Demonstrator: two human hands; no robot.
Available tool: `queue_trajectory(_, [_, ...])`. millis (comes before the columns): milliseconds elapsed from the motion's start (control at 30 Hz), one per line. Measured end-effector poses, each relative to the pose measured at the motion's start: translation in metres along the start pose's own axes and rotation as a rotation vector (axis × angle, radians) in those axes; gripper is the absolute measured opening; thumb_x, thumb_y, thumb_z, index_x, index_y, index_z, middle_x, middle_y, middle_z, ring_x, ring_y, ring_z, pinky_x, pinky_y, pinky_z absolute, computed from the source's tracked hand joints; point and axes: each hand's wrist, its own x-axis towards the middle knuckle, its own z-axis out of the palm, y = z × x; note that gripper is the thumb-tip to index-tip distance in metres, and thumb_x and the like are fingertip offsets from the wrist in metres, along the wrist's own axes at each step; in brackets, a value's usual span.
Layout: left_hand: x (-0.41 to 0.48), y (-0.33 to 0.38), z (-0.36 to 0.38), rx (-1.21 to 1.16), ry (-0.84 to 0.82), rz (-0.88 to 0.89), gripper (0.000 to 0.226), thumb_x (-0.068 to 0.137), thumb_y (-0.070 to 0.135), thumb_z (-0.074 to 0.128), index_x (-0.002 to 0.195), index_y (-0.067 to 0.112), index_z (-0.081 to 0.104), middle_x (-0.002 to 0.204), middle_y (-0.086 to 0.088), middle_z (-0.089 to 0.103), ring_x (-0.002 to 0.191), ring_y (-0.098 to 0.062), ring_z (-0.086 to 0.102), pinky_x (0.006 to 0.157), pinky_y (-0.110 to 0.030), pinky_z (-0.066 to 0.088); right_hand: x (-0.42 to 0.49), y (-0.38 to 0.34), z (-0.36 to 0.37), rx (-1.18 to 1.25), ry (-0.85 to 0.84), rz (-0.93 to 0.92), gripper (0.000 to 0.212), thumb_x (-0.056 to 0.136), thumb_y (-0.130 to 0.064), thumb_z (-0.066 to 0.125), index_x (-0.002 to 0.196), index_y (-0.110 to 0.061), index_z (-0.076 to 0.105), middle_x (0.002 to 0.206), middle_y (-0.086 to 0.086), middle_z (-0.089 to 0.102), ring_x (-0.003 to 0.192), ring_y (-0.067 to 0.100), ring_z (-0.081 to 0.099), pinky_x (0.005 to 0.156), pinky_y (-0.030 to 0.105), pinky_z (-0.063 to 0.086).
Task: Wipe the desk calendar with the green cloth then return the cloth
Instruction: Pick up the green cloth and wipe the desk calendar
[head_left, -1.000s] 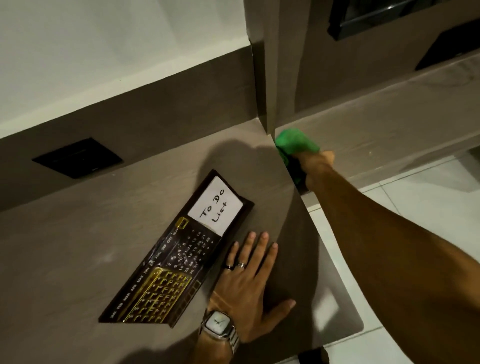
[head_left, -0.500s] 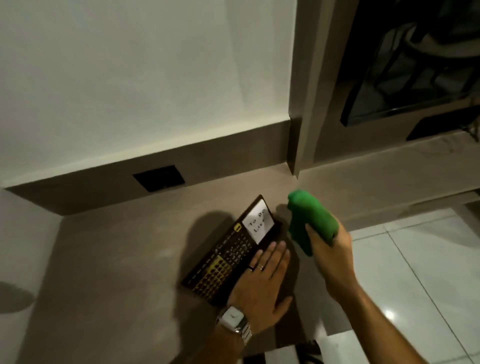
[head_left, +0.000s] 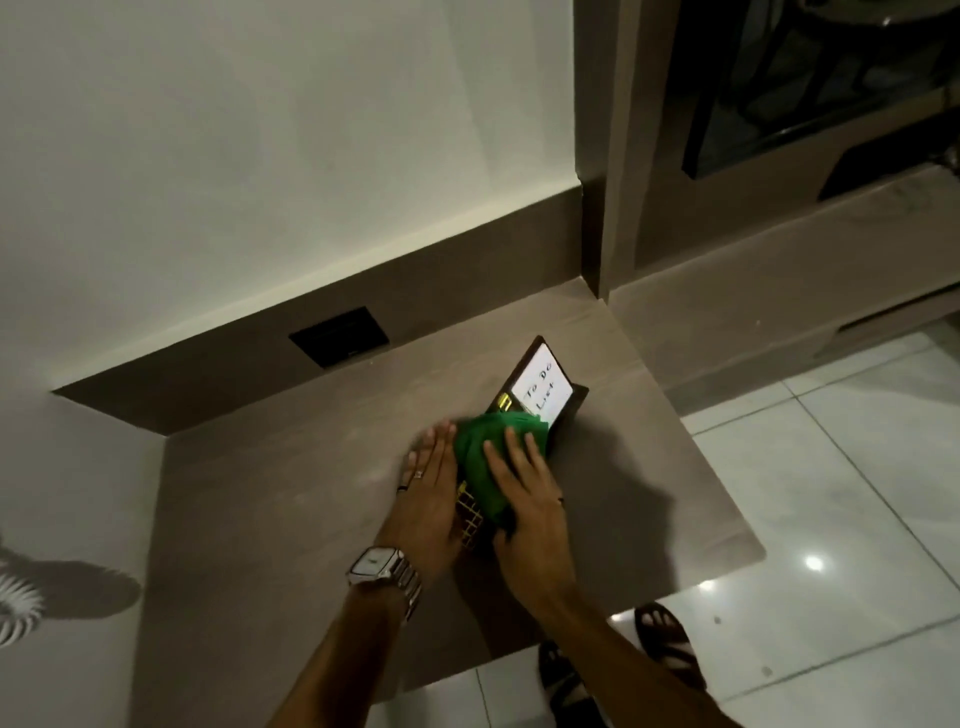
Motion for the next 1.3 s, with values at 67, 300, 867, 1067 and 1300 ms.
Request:
queue_trajectory(67, [0.001, -0.001, 0.0, -0.017, 0.005, 0.0, 0.103, 0.084, 0.006, 0.059, 0.139, 0.021, -0.027, 0.154, -0.002, -0.023, 0.142, -0.018, -0.02, 0.118, -0.038, -0.007, 0.0, 0.015, 0.002, -0.109, -0.079, 0.023, 0.097, 0.076, 0.007, 0.067, 0.149, -0.034, 0.019, 0.16, -0.008, 0.007, 0.149, 0.02, -0.001, 0.117, 0.049, 0.013])
queue_trajectory(300, [0.001, -0.002, 0.001, -0.025, 0.002, 0.021, 0.107, 0.083, 0.012, 0.064, 0.137, 0.024, -0.027, 0.151, 0.002, -0.024, 0.142, -0.017, -0.018, 0.116, -0.036, -0.01, -0.001, 0.022, 0.001, -0.21, -0.124, -0.082, 0.093, 0.076, 0.002, 0.071, 0.149, -0.033, 0.025, 0.161, -0.004, 0.017, 0.148, 0.026, 0.005, 0.11, 0.055, 0.019])
queue_trajectory(867, [0.0, -0.002, 0.0, -0.098, 0.019, 0.041, 0.095, 0.089, 0.01, 0.055, 0.139, 0.025, -0.024, 0.153, 0.003, -0.021, 0.142, -0.016, -0.018, 0.115, -0.036, -0.012, 0.002, 0.038, -0.015, -0.328, -0.229, -0.044, 0.081, 0.077, -0.006, 0.075, 0.145, -0.031, 0.039, 0.157, -0.003, 0.03, 0.14, 0.038, 0.027, 0.102, 0.06, 0.039])
queue_trajectory(1067, [-0.001, 0.0, 0.001, -0.172, 0.018, -0.033, 0.095, 0.09, 0.01, 0.055, 0.136, 0.037, -0.023, 0.146, 0.016, -0.021, 0.133, -0.007, -0.02, 0.108, -0.034, -0.013, 0.04, 0.062, -0.034, -0.385, -0.156, -0.003, 0.073, 0.084, -0.002, 0.065, 0.146, -0.032, 0.039, 0.159, -0.005, 0.026, 0.142, 0.032, 0.02, 0.11, 0.055, 0.028])
queue_trajectory(1300, [0.002, 0.001, 0.001, -0.168, 0.004, -0.031, 0.11, 0.081, 0.009, 0.068, 0.139, 0.033, -0.022, 0.144, 0.009, -0.015, 0.135, -0.013, -0.016, 0.11, -0.036, -0.01, -0.004, 0.007, -0.004, -0.174, -0.157, -0.207, 0.087, 0.062, -0.001, 0.081, 0.136, -0.032, 0.048, 0.15, -0.004, 0.042, 0.133, 0.036, 0.033, 0.098, 0.056, 0.039])
